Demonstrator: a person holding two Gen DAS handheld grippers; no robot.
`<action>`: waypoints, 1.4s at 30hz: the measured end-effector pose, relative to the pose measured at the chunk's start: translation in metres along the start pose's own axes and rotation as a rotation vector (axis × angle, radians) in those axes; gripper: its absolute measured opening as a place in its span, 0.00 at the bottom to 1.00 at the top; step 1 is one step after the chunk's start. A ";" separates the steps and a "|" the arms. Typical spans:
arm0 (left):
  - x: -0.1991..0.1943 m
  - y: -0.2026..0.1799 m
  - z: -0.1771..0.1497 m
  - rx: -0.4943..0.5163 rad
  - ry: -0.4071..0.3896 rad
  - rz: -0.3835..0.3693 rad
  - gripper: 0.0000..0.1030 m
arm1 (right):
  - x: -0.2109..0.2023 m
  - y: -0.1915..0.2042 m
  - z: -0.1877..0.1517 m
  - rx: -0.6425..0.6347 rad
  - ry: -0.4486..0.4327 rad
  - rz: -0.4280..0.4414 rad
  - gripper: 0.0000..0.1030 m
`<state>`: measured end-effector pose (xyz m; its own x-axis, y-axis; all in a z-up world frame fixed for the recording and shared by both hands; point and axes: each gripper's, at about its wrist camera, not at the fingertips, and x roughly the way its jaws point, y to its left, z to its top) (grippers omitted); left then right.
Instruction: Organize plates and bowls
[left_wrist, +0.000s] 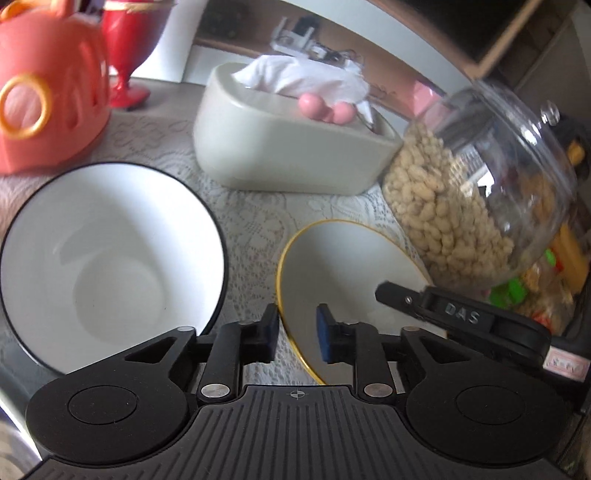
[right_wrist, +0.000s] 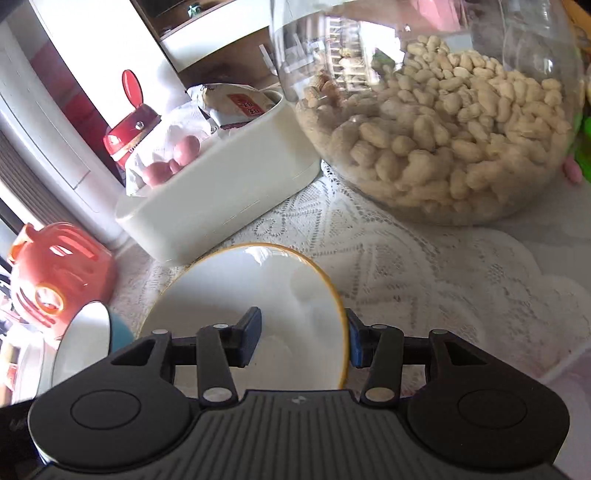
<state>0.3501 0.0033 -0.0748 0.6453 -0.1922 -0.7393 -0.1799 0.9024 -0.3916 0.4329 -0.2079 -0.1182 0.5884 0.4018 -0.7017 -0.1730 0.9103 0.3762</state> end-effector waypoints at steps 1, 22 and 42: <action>-0.001 0.000 -0.002 0.020 0.002 0.004 0.27 | -0.001 0.002 -0.002 -0.017 -0.005 -0.007 0.44; -0.097 0.045 -0.083 0.002 0.170 -0.069 0.29 | -0.095 0.026 -0.114 -0.034 0.068 0.119 0.45; -0.132 0.075 -0.057 -0.066 0.051 -0.113 0.27 | -0.122 0.041 -0.124 -0.180 -0.023 -0.023 0.47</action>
<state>0.2096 0.0749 -0.0381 0.6259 -0.3122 -0.7147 -0.1572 0.8470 -0.5078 0.2559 -0.2068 -0.0921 0.6115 0.3804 -0.6938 -0.2967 0.9231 0.2446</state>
